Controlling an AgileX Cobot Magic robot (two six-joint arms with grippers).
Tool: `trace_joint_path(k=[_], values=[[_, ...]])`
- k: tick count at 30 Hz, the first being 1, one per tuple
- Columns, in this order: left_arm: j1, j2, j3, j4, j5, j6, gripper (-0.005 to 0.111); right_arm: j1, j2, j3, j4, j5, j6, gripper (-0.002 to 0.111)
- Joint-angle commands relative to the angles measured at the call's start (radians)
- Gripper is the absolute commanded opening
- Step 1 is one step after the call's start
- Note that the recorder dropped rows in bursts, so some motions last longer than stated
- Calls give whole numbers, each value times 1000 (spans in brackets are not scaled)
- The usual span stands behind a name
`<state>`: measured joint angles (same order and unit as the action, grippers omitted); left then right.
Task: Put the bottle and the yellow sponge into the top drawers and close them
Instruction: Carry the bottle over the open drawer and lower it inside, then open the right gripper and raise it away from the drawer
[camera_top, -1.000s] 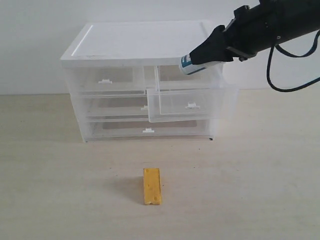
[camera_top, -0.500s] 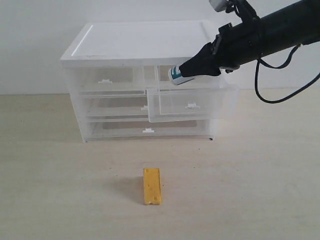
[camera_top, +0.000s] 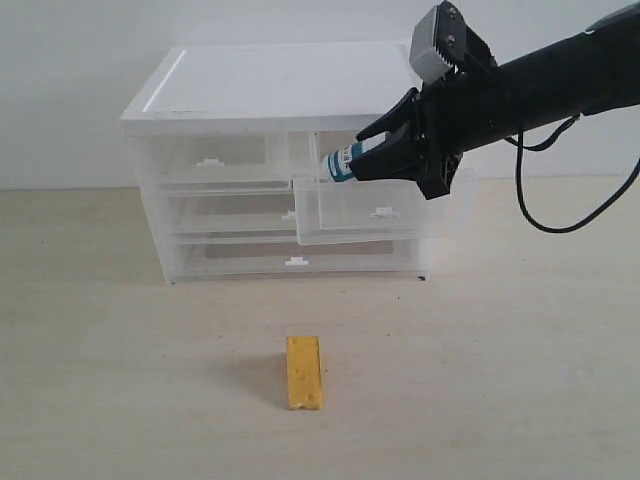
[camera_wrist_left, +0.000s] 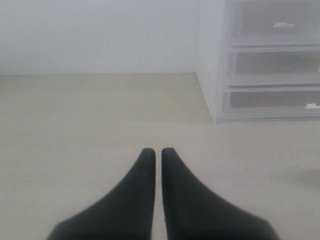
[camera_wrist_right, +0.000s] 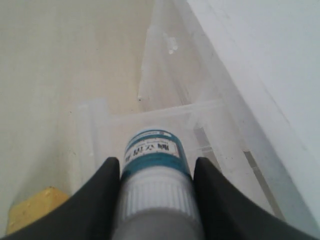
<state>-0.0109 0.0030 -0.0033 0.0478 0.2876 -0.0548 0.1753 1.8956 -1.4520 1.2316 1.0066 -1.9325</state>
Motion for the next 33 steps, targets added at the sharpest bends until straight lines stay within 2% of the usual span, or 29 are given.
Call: trace_joint_path(k=[1, 3, 6, 8, 17, 23, 29, 31, 33], values=[[3, -3, 3, -8, -4, 2, 4, -2, 1, -6, 5, -7, -11, 33], [3, -3, 3, -8, -4, 2, 4, -2, 1, -6, 10, -33, -13, 54], [3, -3, 3, -8, -4, 2, 4, -4, -1, -6, 17, -42, -10, 64], [3, -3, 3, -8, -4, 2, 4, -4, -8, -6, 18, -42, -10, 67], [3, -3, 3, -8, -4, 2, 4, -4, -57, -6, 19, -113, 50, 66], [3, -3, 3, -8, -4, 2, 4, -4, -107, -6, 15, -233, 286, 66], [3, -3, 3, -8, -4, 2, 4, -4, -140, -6, -31, -267, 476, 66], [3, -3, 3, -8, -4, 2, 4, -4, -150, -6, -82, -291, 568, 59], [3, -3, 3, -8, -4, 2, 4, -4, -158, -6, -139, -316, 668, 44]])
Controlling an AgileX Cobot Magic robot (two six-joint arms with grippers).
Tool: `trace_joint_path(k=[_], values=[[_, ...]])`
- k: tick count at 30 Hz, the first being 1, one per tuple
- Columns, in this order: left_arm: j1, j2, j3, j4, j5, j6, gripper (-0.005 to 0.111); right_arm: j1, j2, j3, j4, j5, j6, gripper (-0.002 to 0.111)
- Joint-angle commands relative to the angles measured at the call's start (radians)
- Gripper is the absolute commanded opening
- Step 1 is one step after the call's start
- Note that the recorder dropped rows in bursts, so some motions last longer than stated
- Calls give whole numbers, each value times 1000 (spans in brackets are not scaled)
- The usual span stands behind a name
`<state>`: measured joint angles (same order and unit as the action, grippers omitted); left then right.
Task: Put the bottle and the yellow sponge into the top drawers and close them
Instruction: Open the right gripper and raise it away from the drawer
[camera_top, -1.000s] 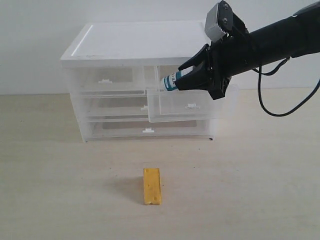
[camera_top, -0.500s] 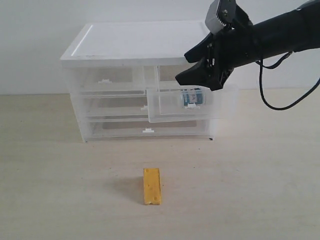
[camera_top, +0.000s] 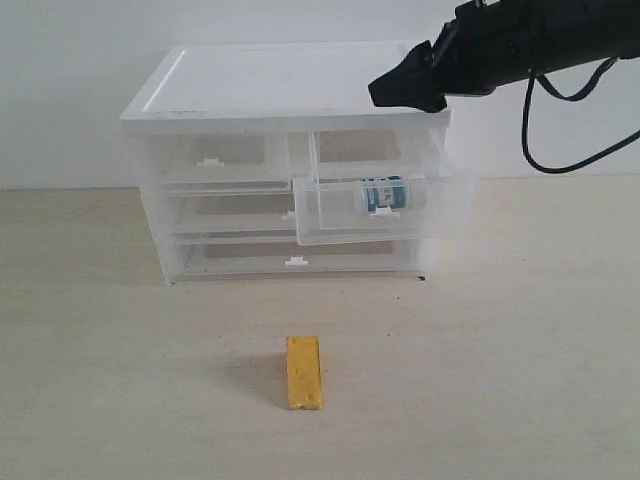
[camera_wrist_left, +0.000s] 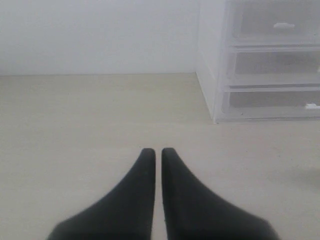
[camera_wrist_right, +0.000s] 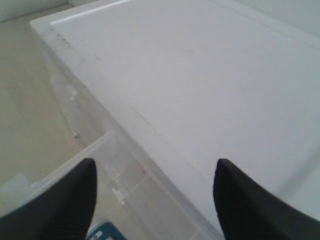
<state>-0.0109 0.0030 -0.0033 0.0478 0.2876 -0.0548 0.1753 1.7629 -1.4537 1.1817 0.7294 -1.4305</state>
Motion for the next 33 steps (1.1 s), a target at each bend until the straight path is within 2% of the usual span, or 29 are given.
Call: trace_joint_path(k=[1, 2, 4, 5, 13, 18, 19, 23, 24, 29, 33], values=[[3, -3, 3, -8, -4, 2, 4, -4, -29, -4, -119, -47, 230, 35], [3, -3, 3, -8, -4, 2, 4, -4, -34, -4, -145, -50, 272, 27], [3, -3, 3, -8, -4, 2, 4, -4, -46, -4, -190, -50, 311, 4], [3, -3, 3, -8, -4, 2, 4, -4, -56, -4, -212, -48, 323, 0], [3, -3, 3, -8, -4, 2, 4, -6, -137, -4, -496, 20, 682, 0], [3, -3, 3, -8, -4, 2, 4, -6, -151, -21, -570, 225, 929, 0], [3, -3, 3, -8, -4, 2, 4, -6, -149, -25, -596, 325, 1007, 0], [3, -3, 3, -8, -4, 2, 4, -6, -149, -25, -703, 474, 1057, 0], [3, -3, 3, -8, -4, 2, 4, -6, -149, -25, -791, 492, 1097, 0], [3, -3, 3, -8, -4, 2, 4, -6, -170, -23, -999, 473, 1237, 0], [3, -3, 3, -8, -4, 2, 4, -4, -245, -23, -1064, 284, 1267, 0]])
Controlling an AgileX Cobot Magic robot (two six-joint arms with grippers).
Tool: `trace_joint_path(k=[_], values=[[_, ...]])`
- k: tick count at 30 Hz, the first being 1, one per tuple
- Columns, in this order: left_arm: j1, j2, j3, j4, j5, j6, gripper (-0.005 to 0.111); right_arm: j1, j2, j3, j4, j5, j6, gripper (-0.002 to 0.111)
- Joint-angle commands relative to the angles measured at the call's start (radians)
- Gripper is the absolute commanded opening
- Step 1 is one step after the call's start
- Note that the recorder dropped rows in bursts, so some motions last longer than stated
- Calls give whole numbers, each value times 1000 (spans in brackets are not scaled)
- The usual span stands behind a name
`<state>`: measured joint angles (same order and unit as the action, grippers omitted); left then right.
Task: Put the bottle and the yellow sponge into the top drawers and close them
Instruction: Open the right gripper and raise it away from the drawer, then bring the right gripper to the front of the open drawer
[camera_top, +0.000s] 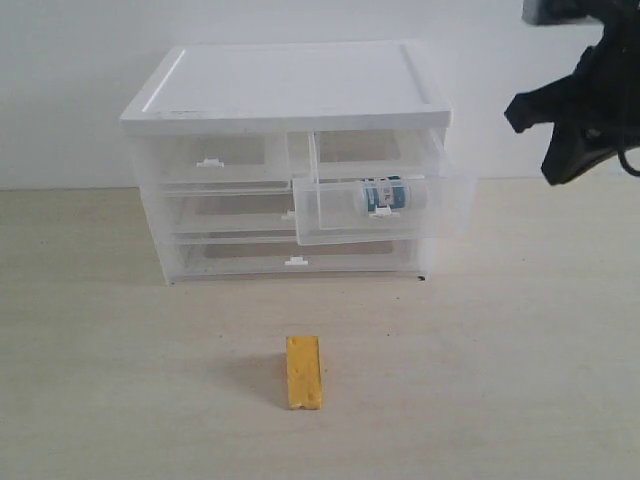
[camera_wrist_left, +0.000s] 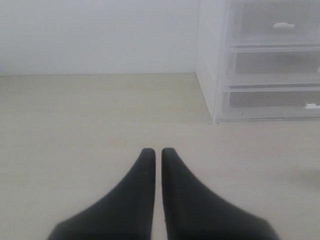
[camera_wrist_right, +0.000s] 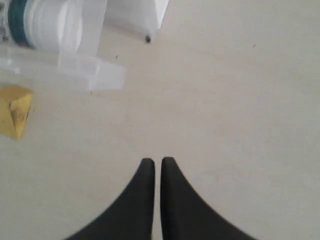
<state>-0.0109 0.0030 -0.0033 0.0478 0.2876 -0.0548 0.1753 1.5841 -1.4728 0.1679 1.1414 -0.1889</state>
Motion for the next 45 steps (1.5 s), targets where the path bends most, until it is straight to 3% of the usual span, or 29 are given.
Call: trace_joint_path(k=[1, 6, 13, 16, 24, 33, 41, 45], values=[[3, -3, 3, -8, -4, 2, 4, -4, -81, -4, -50, -158, 25, 0], [3, -3, 3, -8, -4, 2, 4, 19, -139, 26, -66, -300, 23, 0], [3, -3, 3, -8, -4, 2, 4, 78, -263, 305, -95, -771, 73, 0], [3, -3, 3, -8, -4, 2, 4, 94, -309, 389, -90, -858, 87, 0], [3, -3, 3, -8, -4, 2, 4, 103, -338, 536, -90, -808, 48, 0], [3, -3, 3, -8, -4, 2, 4, 201, -377, 692, -90, -1057, 19, 0], [3, -3, 3, -8, -4, 2, 4, 389, -386, 686, -90, -990, -22, 0], [3, -3, 3, -8, -4, 2, 4, 406, -386, 605, -90, -810, -64, 0]])
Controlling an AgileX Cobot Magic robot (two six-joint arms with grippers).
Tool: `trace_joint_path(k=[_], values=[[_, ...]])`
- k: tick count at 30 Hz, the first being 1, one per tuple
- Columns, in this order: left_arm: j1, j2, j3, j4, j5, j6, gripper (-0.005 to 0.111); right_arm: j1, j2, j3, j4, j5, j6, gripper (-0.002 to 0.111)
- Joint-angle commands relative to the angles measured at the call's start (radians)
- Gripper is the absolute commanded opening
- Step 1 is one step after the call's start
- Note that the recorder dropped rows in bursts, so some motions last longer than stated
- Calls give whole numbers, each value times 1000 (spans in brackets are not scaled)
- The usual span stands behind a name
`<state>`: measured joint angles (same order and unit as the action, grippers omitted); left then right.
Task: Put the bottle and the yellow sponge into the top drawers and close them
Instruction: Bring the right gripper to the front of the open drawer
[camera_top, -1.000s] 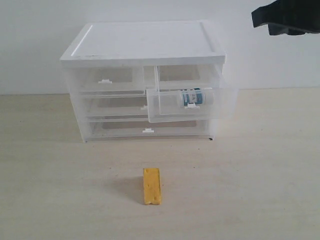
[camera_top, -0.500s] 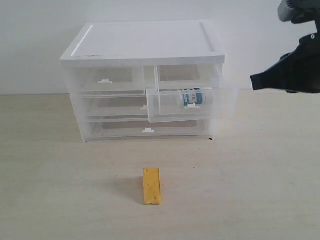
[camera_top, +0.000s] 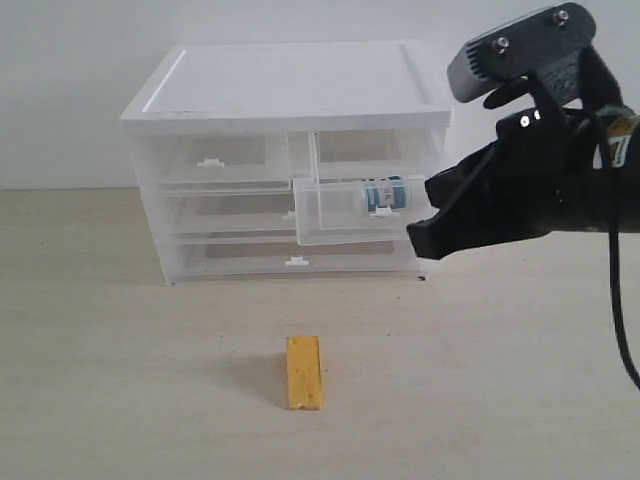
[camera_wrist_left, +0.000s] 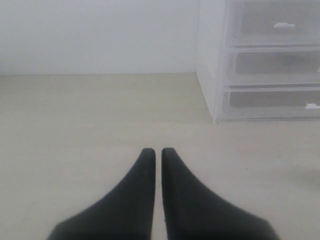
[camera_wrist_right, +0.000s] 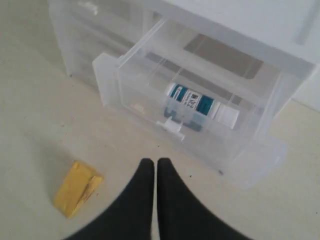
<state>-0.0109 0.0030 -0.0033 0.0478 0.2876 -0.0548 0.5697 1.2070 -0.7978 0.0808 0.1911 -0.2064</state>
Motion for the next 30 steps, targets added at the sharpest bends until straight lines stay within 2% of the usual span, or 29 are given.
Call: trace_joint_path(k=[1, 4, 7, 12, 17, 22, 28, 30], values=[[3, -3, 3, -8, -4, 2, 4, 10, -9, -102, -3, 205, -78, 0], [3, -3, 3, -8, -4, 2, 4, 10, -7, -193, 4, 366, -188, 0], [3, -3, 3, -8, -4, 2, 4, 10, 15, -276, 22, 500, -391, 0], [3, -3, 3, -8, -4, 2, 4, -14, 147, -456, 62, 756, -641, 0], [3, -3, 3, -8, -4, 2, 4, -121, 303, -671, 296, 1029, -944, 0], [3, -3, 3, -8, -4, 2, 4, -233, 417, -808, 494, 1030, -1037, 0], [3, -3, 3, -8, -4, 2, 4, -237, 510, -871, 525, 1030, -1040, 0], [3, -3, 3, -8, -4, 2, 4, -233, 531, -881, 541, 1030, -1067, 5]])
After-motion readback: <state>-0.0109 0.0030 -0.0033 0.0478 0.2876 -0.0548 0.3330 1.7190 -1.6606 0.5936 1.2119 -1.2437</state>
